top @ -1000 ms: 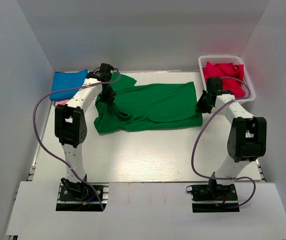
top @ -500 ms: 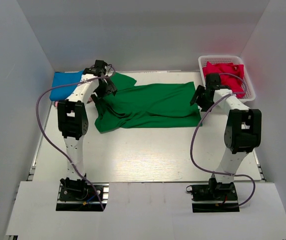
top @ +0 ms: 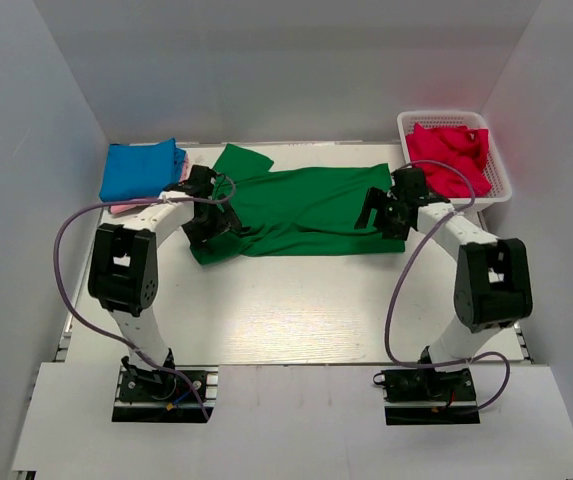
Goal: Fold and stack the t-shirts
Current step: Fold the flattened tshirt in 1/3 of the way
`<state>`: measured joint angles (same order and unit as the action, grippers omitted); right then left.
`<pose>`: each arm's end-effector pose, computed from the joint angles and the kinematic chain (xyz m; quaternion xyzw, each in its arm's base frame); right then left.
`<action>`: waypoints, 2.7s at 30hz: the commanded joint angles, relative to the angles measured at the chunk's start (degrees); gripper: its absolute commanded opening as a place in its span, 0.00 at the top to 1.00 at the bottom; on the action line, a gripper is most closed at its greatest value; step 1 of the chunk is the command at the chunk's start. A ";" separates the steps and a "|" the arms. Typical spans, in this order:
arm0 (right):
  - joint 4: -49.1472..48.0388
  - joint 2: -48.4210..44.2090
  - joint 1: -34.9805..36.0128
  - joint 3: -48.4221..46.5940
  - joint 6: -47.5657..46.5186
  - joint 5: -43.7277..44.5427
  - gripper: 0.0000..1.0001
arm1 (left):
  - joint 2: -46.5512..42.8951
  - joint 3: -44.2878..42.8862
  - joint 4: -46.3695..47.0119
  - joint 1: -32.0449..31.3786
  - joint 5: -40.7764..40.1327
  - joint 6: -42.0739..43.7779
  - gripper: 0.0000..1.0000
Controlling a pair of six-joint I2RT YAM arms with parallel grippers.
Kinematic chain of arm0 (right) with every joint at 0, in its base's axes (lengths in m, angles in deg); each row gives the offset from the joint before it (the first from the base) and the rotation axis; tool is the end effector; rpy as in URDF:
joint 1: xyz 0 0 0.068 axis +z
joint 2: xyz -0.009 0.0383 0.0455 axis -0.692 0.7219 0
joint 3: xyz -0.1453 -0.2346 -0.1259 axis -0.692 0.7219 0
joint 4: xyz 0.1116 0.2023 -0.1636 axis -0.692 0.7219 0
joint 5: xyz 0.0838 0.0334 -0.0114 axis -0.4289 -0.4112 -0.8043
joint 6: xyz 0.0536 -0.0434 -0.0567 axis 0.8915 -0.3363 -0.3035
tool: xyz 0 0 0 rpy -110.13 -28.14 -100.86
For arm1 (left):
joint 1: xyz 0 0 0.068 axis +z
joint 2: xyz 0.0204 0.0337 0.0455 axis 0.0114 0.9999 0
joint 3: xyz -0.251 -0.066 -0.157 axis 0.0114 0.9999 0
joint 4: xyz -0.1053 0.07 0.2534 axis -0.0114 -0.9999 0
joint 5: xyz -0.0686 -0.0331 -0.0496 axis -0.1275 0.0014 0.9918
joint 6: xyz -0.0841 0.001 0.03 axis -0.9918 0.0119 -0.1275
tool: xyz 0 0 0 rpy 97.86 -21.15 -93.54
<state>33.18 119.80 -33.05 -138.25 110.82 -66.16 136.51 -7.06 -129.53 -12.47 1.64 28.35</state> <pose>0.3917 0.0840 0.2034 0.0854 0.9378 0.1519 0.3002 0.3938 -0.0941 0.1748 -0.2299 0.9600 -0.0840 0.1362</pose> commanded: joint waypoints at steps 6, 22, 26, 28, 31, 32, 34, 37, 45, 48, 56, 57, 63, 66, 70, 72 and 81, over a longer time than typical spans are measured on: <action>-3.40 9.50 -1.25 0.80 1.39 1.86 0.10 | 3.77 2.12 6.45 -0.06 -2.04 -1.78 0.00; 0.21 -12.82 -1.51 25.42 0.25 3.02 0.10 | -17.40 33.06 -3.05 0.38 -7.94 -9.43 0.00; 0.29 -17.83 0.41 24.81 -1.77 -0.94 0.10 | -24.34 30.43 -3.75 -0.15 -6.53 -8.29 0.00; 0.73 -19.06 1.38 23.93 -2.13 -1.82 0.10 | -27.85 28.67 -3.75 -0.15 -3.99 -6.19 0.00; 0.12 -20.99 2.61 22.70 -1.69 -2.44 0.10 | -30.32 25.77 -2.87 -0.67 -0.12 -4.25 0.00; -0.40 -21.26 2.96 22.44 -1.51 -2.62 0.10 | -30.94 24.72 -2.87 -1.28 0.50 -3.64 0.00; -0.84 -21.52 3.14 22.52 -1.34 -2.79 0.10 | -30.94 23.57 -3.39 -1.90 1.47 -3.63 0.00; -2.43 -20.22 3.85 22.70 -0.46 -4.46 0.10 | -30.34 23.56 -2.35 -2.43 3.32 -3.63 0.00; -8.23 -14.24 5.43 20.51 1.91 -8.15 0.10 | -23.30 23.56 3.80 -7.35 9.12 -3.63 0.00; -10.34 -12.05 5.87 18.75 2.35 -8.42 0.10 | -21.99 21.28 3.81 -8.76 9.12 -4.16 0.00; -13.50 -8.17 5.78 16.55 5.34 -5.26 0.10 | -15.92 19.35 5.73 -11.13 4.73 -4.68 0.00; -14.20 -7.99 5.69 16.81 7.26 -4.56 0.10 | -15.22 18.65 6.70 -11.65 3.94 -5.29 0.00; -13.77 -7.99 5.52 16.02 6.93 -1.30 0.10 | -9.34 12.68 8.03 -11.66 -0.11 -4.43 0.00; -13.15 -8.69 5.34 16.02 6.75 -0.07 0.10 | -7.32 10.92 8.03 -11.66 -1.51 -3.89 0.12; -12.98 -9.31 5.52 16.37 6.66 0.90 0.10 | -4.85 8.19 12.06 -11.66 0.58 -1.18 0.42; -12.80 -9.57 5.43 16.20 6.66 0.72 0.10 | -3.62 5.82 12.68 -12.27 1.21 1.88 0.43; -11.66 -10.98 5.34 16.99 5.70 1.69 0.10 | 0.70 -3.58 8.82 -14.38 -0.82 12.18 0.66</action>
<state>21.68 110.77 -27.39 -120.13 116.99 -65.46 139.05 -8.50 -120.28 -26.22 1.36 34.99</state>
